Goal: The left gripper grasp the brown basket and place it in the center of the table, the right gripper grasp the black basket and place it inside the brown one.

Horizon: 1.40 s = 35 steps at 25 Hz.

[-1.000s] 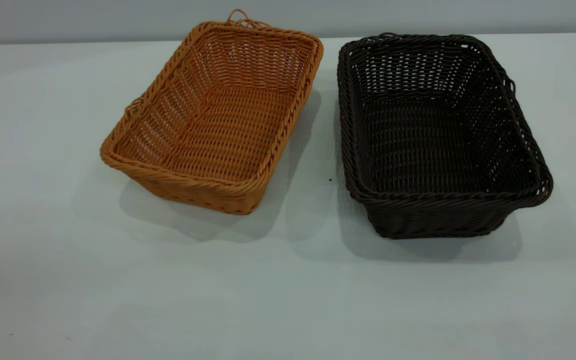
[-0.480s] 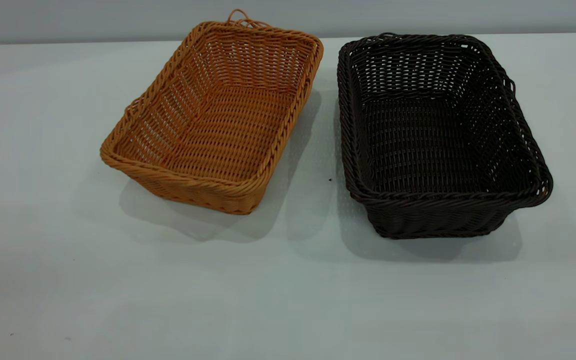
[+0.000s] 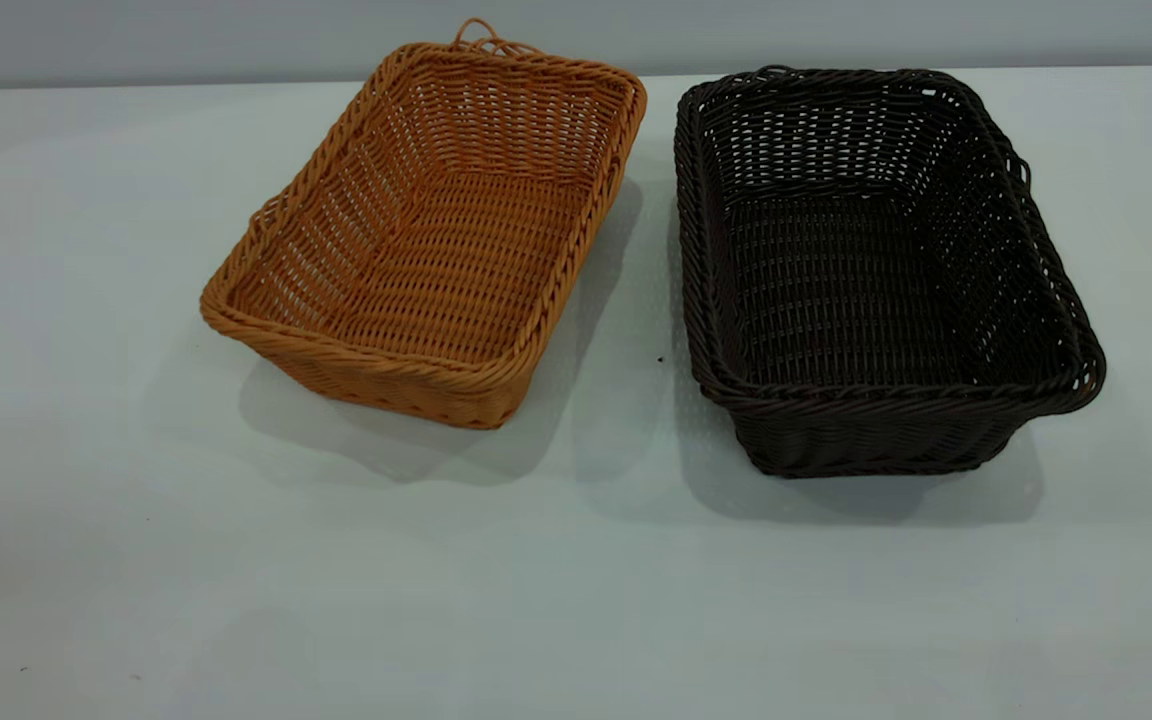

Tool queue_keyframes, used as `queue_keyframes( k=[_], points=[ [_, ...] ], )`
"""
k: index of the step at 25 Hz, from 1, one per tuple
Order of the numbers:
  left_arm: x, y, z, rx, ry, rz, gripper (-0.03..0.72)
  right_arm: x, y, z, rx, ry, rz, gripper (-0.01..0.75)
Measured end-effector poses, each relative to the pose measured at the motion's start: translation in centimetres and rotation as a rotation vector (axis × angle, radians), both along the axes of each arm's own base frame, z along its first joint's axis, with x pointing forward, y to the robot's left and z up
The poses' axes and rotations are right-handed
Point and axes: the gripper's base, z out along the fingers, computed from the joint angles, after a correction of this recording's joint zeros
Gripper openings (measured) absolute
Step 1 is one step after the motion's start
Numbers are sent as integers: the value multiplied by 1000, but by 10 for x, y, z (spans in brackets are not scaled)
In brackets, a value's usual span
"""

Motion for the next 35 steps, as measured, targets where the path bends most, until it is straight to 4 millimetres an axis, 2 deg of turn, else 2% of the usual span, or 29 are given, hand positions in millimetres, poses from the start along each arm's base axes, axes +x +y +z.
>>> queue_keyframes(
  k=[4, 9, 14, 19, 21, 24, 28, 31, 35],
  points=[
    [13, 0, 9, -10, 44, 9, 572, 0, 1, 0, 6, 0, 4, 545],
    [54, -1, 39, -12, 23, 10, 572, 0, 1, 0, 9, 0, 6, 545],
    [124, -3, 54, -14, -1, 8, 572, 0, 1, 0, 9, -1, 6, 545],
    [210, -8, 52, -60, 23, 15, 572, 0, 1, 0, 9, -1, 6, 545],
    [244, -11, 45, -69, 53, 12, 572, 0, 1, 0, 9, -1, 6, 545],
    [293, -22, 22, -52, 149, -32, 572, 0, 1, 0, 8, -1, 6, 545],
    [345, -43, -12, -9, 237, -113, 572, 0, 0, 0, 4, -1, 3, 549],
    [377, -56, -43, 11, 297, -149, 572, 0, 0, 0, 3, -1, 2, 570],
    [407, -75, -87, 39, 379, -201, 572, 0, 0, 0, 10, -1, -3, 603]
  ],
)
